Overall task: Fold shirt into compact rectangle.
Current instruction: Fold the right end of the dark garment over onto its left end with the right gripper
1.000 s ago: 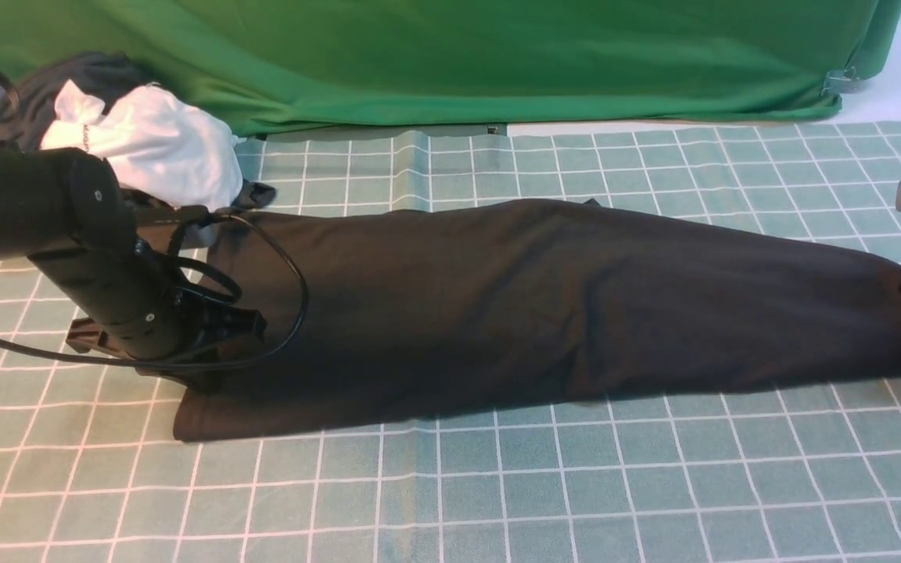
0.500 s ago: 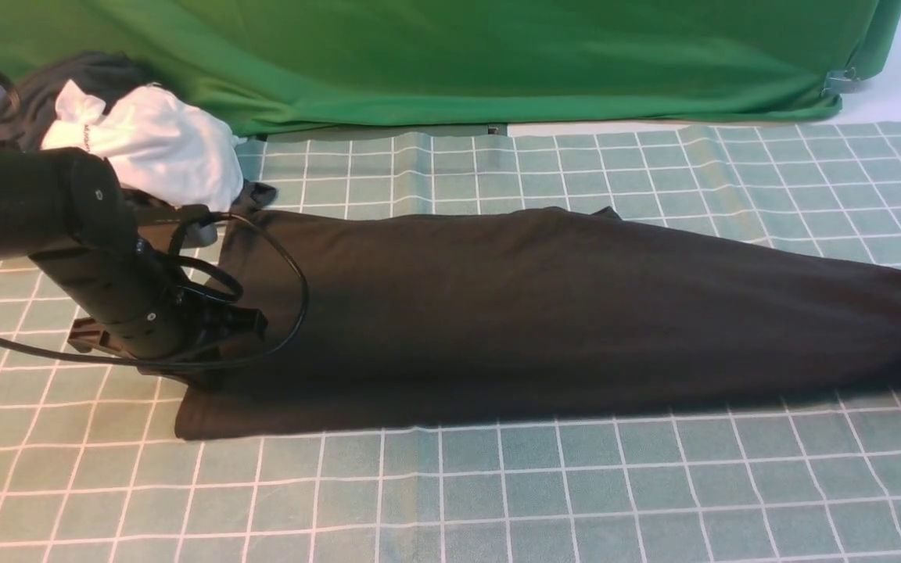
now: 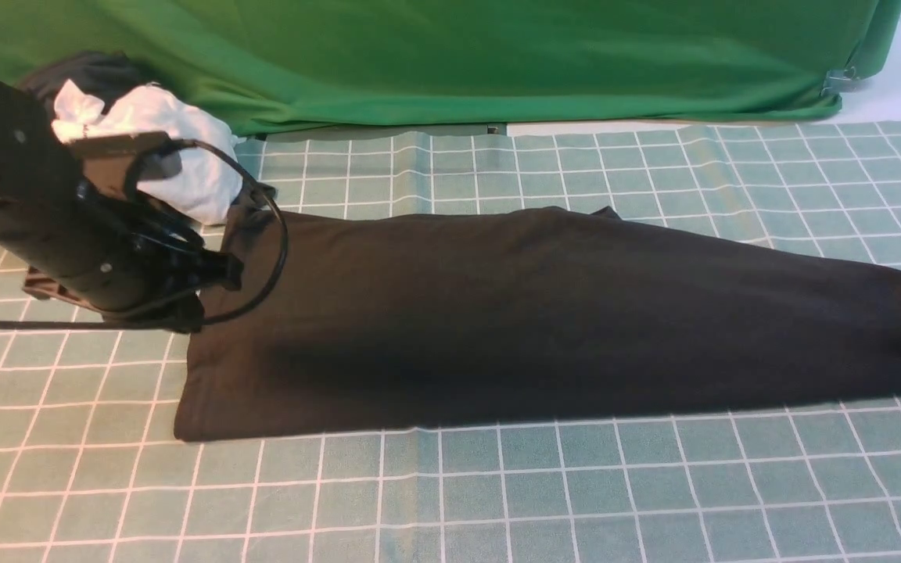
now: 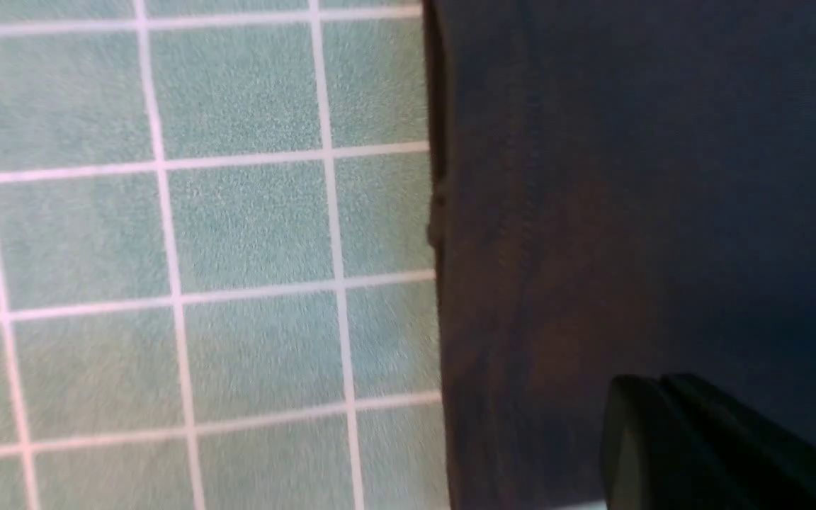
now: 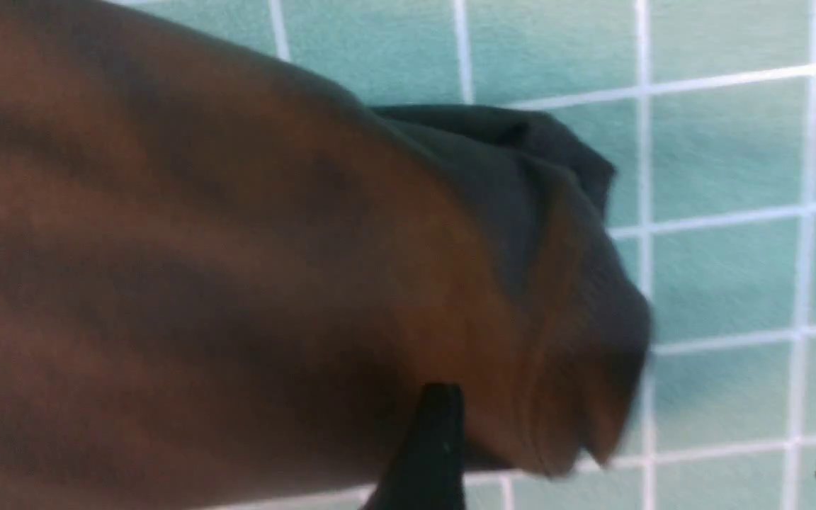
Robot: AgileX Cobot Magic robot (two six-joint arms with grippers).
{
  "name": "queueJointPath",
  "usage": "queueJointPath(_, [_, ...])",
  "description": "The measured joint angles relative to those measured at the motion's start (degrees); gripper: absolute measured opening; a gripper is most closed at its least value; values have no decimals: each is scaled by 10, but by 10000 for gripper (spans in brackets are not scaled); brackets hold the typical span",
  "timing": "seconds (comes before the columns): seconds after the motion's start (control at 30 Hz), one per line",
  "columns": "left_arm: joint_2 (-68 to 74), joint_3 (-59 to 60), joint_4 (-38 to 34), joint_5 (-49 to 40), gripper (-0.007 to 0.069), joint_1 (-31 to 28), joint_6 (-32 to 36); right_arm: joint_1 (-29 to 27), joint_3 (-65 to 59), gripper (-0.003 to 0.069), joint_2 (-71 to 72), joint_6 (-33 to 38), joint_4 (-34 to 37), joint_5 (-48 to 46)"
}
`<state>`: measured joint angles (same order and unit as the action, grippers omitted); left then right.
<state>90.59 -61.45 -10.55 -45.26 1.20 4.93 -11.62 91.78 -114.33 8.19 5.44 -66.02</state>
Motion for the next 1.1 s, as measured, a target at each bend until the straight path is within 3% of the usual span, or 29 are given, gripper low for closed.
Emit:
queueJointPath(0.3, [-91,0,-15,-50,4,0,1,0,0,647,-75,12,7,12])
queueJointPath(0.43, [-139,0,-28,-61,4,0,2,0,1,539,-97,15,11,10])
queueJointPath(0.53, [-185,0,-30,-69,6,0,2,0,1,309,-99,32,17,9])
queueJointPath(0.57, [-188,0,-30,-70,6,0,2,0,1,309,-99,34,17,9])
queueJointPath(0.6, [-214,0,-30,-73,7,0,2,0,3,136,-99,50,21,3])
queueJointPath(0.7, [-243,0,-30,-78,7,0,2,-1,10,45,-100,60,19,-9])
queueJointPath(1.1, [-316,0,-11,-98,9,0,2,-15,53,41,-3,-8,-28,-35])
